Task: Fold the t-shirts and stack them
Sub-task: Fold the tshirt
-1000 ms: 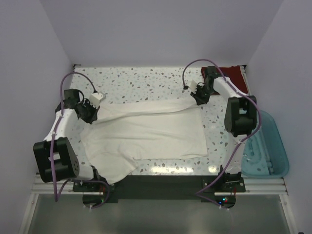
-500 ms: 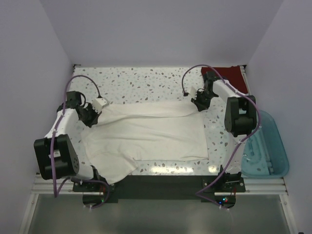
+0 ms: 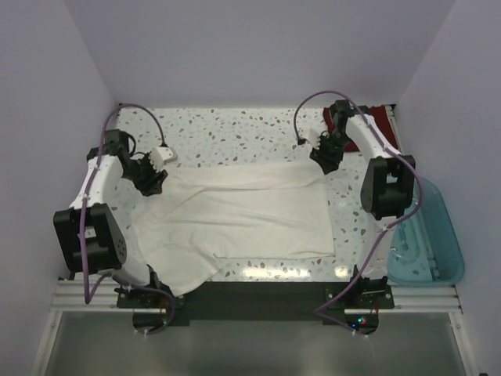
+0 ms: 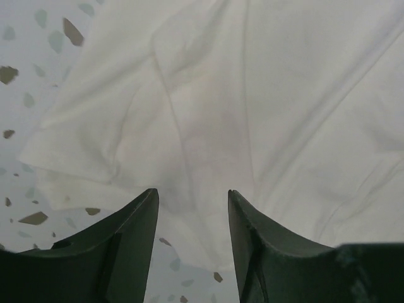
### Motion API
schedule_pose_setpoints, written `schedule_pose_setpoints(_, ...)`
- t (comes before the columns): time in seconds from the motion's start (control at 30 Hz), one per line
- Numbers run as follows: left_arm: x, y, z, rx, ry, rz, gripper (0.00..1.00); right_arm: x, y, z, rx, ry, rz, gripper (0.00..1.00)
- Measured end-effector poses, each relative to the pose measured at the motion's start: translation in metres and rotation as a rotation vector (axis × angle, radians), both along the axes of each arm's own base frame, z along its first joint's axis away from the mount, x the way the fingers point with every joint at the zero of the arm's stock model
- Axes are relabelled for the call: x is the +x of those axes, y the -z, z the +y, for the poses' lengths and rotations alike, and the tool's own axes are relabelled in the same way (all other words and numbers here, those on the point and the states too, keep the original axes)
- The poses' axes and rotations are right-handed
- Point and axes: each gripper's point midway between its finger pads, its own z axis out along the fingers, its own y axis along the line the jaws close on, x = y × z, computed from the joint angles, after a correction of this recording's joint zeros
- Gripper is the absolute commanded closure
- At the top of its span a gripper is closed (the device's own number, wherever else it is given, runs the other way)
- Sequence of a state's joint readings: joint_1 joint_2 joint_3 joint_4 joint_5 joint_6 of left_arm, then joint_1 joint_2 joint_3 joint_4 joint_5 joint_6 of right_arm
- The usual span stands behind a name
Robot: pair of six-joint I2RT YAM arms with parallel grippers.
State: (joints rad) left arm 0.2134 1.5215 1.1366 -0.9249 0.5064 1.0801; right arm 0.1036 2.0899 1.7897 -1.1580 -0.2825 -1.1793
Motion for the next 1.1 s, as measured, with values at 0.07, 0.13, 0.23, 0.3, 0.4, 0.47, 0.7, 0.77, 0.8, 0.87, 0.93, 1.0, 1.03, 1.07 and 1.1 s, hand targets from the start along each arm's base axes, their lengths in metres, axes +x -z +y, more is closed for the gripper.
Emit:
schedule_pose_setpoints(0.07,0.018,-0.010,-0.007,-0.017,0.006,-0.028,0.45,0.010,-0.016,0.002,0.009,0.023,-0.031,0.61)
schedule_pose_setpoints(0.13,0.034,-0.008,-0.018,-0.038,0.011,-0.025,0.42,0.019,-0.030,0.005,0.022,0.062,-0.052,0.63)
schedule_pose_setpoints(0.23,0.047,0.014,-0.034,-0.067,0.002,0.047,0.41,0.035,-0.033,0.013,0.037,0.128,-0.058,0.65)
schedule_pose_setpoints(0.3,0.053,0.030,-0.041,-0.082,-0.015,0.097,0.41,0.037,-0.021,0.019,0.039,0.163,-0.026,0.65)
schedule_pose_setpoints(0.4,0.060,0.051,-0.043,-0.095,-0.050,0.154,0.39,0.027,0.005,0.027,0.013,0.189,0.052,0.65)
schedule_pose_setpoints(0.47,0.067,0.056,-0.043,-0.097,-0.062,0.161,0.38,0.014,0.021,0.031,-0.012,0.192,0.104,0.65)
schedule_pose_setpoints(0.7,0.076,0.063,-0.049,-0.104,-0.044,0.162,0.40,-0.011,0.046,0.028,-0.101,0.193,0.183,0.64)
schedule_pose_setpoints(0.77,0.075,0.066,-0.052,-0.111,-0.032,0.169,0.43,-0.012,0.048,0.025,-0.113,0.199,0.187,0.64)
schedule_pose_setpoints(0.8,0.074,0.068,-0.054,-0.117,-0.028,0.178,0.50,-0.012,0.048,0.024,-0.117,0.202,0.187,0.64)
schedule_pose_setpoints(0.87,0.071,0.070,-0.057,-0.129,-0.015,0.192,0.62,-0.011,0.049,0.021,-0.126,0.207,0.183,0.64)
schedule_pose_setpoints(0.93,0.065,0.071,-0.061,-0.146,0.004,0.214,0.79,-0.011,0.049,0.020,-0.128,0.210,0.183,0.64)
schedule_pose_setpoints(1.0,0.059,0.069,-0.066,-0.159,0.035,0.227,0.87,-0.012,0.049,0.021,-0.128,0.211,0.185,0.63)
schedule_pose_setpoints(1.03,0.056,0.068,-0.069,-0.166,0.053,0.229,0.93,-0.012,0.049,0.021,-0.127,0.212,0.185,0.63)
schedule_pose_setpoints(1.07,0.053,0.068,-0.073,-0.170,0.070,0.233,0.95,-0.012,0.048,0.021,-0.124,0.214,0.186,0.63)
schedule_pose_setpoints(1.1,0.049,0.067,-0.078,-0.172,0.092,0.237,0.96,-0.012,0.048,0.022,-0.121,0.216,0.187,0.63)
